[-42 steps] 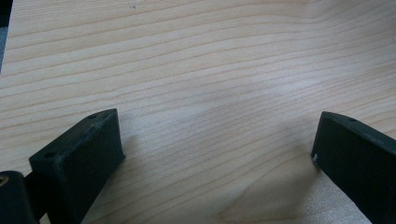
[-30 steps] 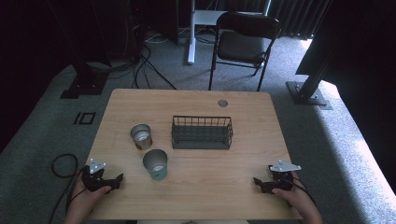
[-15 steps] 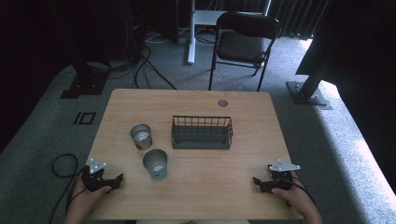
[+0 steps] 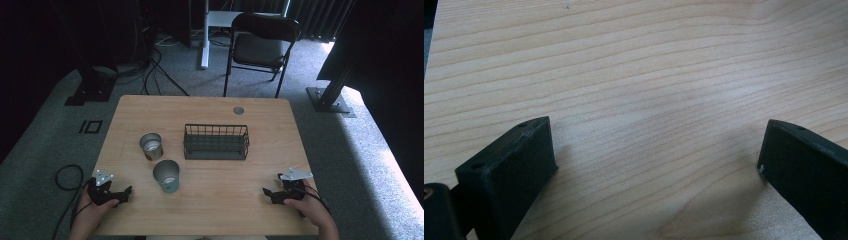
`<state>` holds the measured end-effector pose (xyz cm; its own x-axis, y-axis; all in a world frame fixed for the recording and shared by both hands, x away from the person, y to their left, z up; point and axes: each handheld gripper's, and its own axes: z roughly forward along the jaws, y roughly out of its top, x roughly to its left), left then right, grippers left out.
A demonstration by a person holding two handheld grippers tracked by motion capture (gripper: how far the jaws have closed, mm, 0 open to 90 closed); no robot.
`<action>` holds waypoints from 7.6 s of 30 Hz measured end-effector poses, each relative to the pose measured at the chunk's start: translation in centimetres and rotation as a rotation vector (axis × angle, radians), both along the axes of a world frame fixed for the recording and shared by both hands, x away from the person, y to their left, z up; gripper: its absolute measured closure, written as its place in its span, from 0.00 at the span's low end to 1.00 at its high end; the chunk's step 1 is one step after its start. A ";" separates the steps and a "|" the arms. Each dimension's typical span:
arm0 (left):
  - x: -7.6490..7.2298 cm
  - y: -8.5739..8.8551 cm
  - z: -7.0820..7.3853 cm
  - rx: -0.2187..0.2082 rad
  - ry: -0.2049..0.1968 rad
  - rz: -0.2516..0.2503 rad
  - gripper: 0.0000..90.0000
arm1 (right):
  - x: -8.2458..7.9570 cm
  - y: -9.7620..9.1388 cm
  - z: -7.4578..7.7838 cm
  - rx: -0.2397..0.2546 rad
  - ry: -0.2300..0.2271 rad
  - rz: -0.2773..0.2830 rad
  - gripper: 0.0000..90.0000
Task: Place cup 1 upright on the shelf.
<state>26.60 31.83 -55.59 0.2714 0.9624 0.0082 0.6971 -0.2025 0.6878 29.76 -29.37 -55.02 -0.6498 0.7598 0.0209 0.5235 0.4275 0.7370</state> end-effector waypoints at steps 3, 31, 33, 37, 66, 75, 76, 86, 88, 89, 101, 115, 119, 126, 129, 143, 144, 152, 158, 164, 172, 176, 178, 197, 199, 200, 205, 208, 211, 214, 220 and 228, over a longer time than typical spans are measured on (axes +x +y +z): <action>0.0 0.0 0.0 0.000 0.000 0.000 0.03 | 0.1 0.4 0.1 0.001 -0.001 0.012 0.12; 0.0 0.0 0.0 -0.003 -0.002 0.002 0.03 | 1.6 6.0 0.8 0.029 -0.014 0.134 0.12; 0.0 0.0 0.0 -0.003 -0.002 0.002 0.03 | 1.7 6.5 0.8 0.030 -0.014 0.146 0.12; 0.0 0.0 0.0 -0.003 -0.002 0.002 0.03 | 1.9 7.5 0.9 0.033 -0.016 0.167 0.12; 0.0 0.0 0.0 -0.002 -0.002 0.002 0.03 | 2.7 13.4 1.5 0.058 -0.031 0.295 0.12; 0.0 0.0 0.0 -0.002 -0.002 0.001 0.03 | 2.8 15.4 1.4 0.067 -0.031 0.332 0.12; 0.0 0.0 0.0 -0.001 -0.002 0.001 0.03 | 2.8 15.5 1.4 0.070 -0.032 0.338 0.12; 0.0 0.0 0.0 -0.001 -0.002 0.001 0.03 | 2.9 17.2 1.6 0.079 -0.037 0.372 0.12; 0.0 0.0 0.0 -0.001 -0.002 0.001 0.03 | 2.9 17.4 1.6 0.079 -0.036 0.376 0.12; 0.0 0.0 0.0 -0.001 -0.002 0.001 0.03 | 2.9 17.6 1.6 0.080 -0.036 0.381 0.12; 0.0 0.0 0.0 -0.002 -0.002 0.002 0.03 | 2.7 19.4 1.7 0.093 -0.045 0.424 0.12; 0.0 0.0 0.0 -0.001 -0.002 0.001 0.03 | 2.6 21.3 2.2 0.109 -0.059 0.462 0.12; 0.0 0.0 0.0 -0.001 -0.002 0.001 0.03 | 2.6 22.2 2.4 0.119 -0.067 0.481 0.12; 0.0 0.0 0.0 -0.001 -0.002 0.001 0.03 | 2.5 23.7 2.7 0.142 -0.076 0.516 0.12; 0.0 0.0 0.0 -0.001 -0.002 0.001 0.03 | 2.6 24.1 2.8 0.140 -0.085 0.524 0.12; 0.0 0.0 0.0 -0.001 -0.002 0.001 0.03 | 2.5 27.1 3.4 0.188 -0.104 0.581 0.12; 0.0 0.0 0.0 -0.001 -0.002 0.001 0.03 | 2.6 27.5 3.4 0.192 -0.107 0.586 0.12; 0.0 0.0 0.0 -0.001 -0.002 0.001 0.03 | 2.7 28.3 3.3 0.211 -0.111 0.594 0.12; 0.0 0.0 0.0 -0.001 -0.002 0.001 0.03 | 2.8 29.0 3.2 0.236 -0.122 0.598 0.12; 0.0 0.0 0.0 -0.003 -0.003 0.003 0.03 | 3.1 29.4 3.0 0.265 -0.117 0.584 0.12; 0.0 0.0 0.0 -0.003 -0.003 0.003 0.03 | 3.5 30.1 3.4 0.308 -0.126 0.576 0.12; 0.0 0.0 0.0 -0.003 -0.003 0.003 0.03 | 3.5 30.4 3.3 0.320 -0.133 0.574 0.12; 0.0 0.0 0.0 -0.003 -0.003 0.003 0.03 | 3.5 30.5 3.2 0.329 -0.140 0.572 0.12; 0.0 0.0 0.0 -0.004 -0.004 0.004 0.03 | 3.8 31.0 3.6 0.326 -0.149 0.531 0.14; 0.0 0.0 0.0 -0.004 -0.003 0.003 0.03 | 3.8 31.0 3.9 0.327 -0.153 0.527 0.14; 0.0 0.0 0.0 -0.003 -0.003 0.003 0.03 | 3.8 30.9 4.1 0.327 -0.156 0.525 0.14; 0.0 0.0 0.0 -0.003 -0.003 0.003 0.03 | 3.7 30.9 5.0 0.334 -0.155 0.526 0.14; 0.0 0.0 0.0 -0.003 -0.004 0.003 0.03 | 3.6 30.8 5.5 0.328 -0.167 0.529 0.14; 0.0 0.0 0.0 -0.004 -0.004 0.003 0.03 | 3.6 30.7 6.1 0.333 -0.171 0.527 0.14; 0.0 0.0 0.0 -0.002 -0.004 0.002 0.03 | 3.8 30.5 7.0 0.346 -0.187 0.524 0.14; 0.0 0.0 0.0 -0.001 -0.002 0.001 0.03 | 3.9 30.3 8.6 0.362 -0.201 0.519 0.14; 0.0 0.0 0.0 -0.001 -0.002 0.001 0.03 | 4.1 30.1 10.4 0.374 -0.222 0.497 0.14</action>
<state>26.61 31.83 -55.59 0.2704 0.9627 0.0078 0.6958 -0.2010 0.6895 33.90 0.73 -44.58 -0.9406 0.3358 0.0504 0.1484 0.2730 0.9505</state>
